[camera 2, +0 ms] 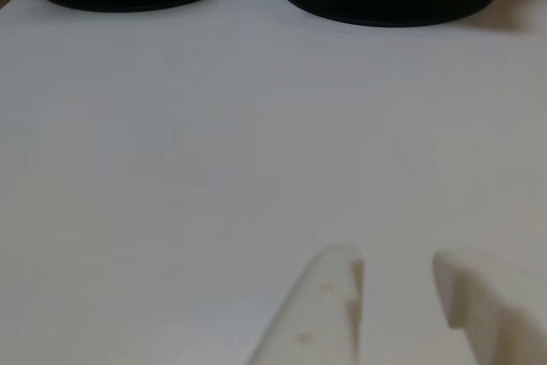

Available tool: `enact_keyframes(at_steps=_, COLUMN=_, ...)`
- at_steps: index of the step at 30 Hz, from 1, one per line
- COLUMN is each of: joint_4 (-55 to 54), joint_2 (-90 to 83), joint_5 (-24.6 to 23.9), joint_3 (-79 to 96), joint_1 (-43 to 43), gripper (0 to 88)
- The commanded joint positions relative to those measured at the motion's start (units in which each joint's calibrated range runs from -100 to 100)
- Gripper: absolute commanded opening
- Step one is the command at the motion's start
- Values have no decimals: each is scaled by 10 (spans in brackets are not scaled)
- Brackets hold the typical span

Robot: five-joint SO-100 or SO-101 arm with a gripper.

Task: Pick up green cube and drop it in the blue box

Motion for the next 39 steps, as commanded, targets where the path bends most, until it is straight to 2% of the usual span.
enact_keyframes(at_steps=1, joint_4=-9, joint_2=-8, joint_5=1, joint_3=-6, joint_1=17, gripper=25)
enact_keyframes(at_steps=31, joint_4=-9, joint_2=-7, joint_5=3, joint_3=-4, joint_1=179, gripper=25)
enact_keyframes(at_steps=39, joint_4=-8, joint_2=-6, joint_5=3, joint_3=21, joint_1=191, gripper=25)
